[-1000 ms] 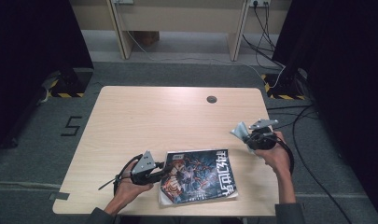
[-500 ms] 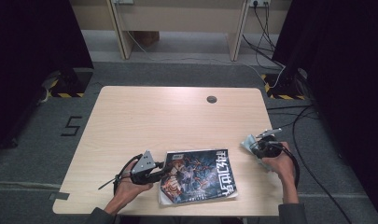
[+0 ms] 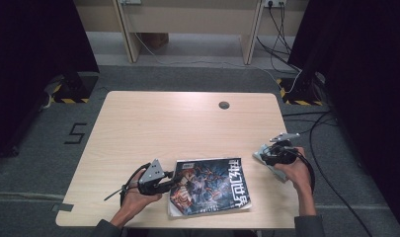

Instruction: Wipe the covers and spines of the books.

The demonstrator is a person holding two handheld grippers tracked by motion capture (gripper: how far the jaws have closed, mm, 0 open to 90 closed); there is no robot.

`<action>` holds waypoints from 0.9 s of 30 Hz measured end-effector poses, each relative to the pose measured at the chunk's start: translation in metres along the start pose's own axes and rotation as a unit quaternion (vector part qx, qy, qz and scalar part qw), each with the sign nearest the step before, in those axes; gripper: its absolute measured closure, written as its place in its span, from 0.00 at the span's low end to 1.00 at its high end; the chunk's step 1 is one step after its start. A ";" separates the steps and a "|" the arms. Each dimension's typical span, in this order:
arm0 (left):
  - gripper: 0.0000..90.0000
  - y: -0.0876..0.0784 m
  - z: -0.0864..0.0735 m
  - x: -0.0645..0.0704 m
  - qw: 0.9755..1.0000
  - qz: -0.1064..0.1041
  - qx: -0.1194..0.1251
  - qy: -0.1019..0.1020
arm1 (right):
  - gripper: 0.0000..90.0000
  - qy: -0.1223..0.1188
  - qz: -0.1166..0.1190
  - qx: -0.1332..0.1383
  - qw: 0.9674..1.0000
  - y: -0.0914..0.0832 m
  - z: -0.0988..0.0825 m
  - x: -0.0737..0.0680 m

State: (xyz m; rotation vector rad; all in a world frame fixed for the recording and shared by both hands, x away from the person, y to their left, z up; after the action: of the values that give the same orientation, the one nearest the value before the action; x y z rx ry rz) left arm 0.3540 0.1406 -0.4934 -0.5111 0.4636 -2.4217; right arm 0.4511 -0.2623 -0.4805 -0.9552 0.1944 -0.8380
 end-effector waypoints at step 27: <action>0.85 0.001 0.002 0.000 1.000 -0.003 -0.001 0.007 | 0.38 -0.126 0.142 0.091 0.978 0.032 0.076 -0.108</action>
State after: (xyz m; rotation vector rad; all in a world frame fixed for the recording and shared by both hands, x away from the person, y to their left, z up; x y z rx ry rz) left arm 0.3551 0.1398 -0.4923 -0.4983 0.4700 -2.4321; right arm 0.4329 -0.1280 -0.4834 -0.8291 0.0329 -0.4588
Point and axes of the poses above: each handheld gripper's, and its own axes: y roughly forward along the jaws, z roughly out of its top, x roughly to its right, the point moved 3 cm from there along y, roughly forward along the jaws, and after that the axes turned 15 degrees about -y, right-handed, at the moved point
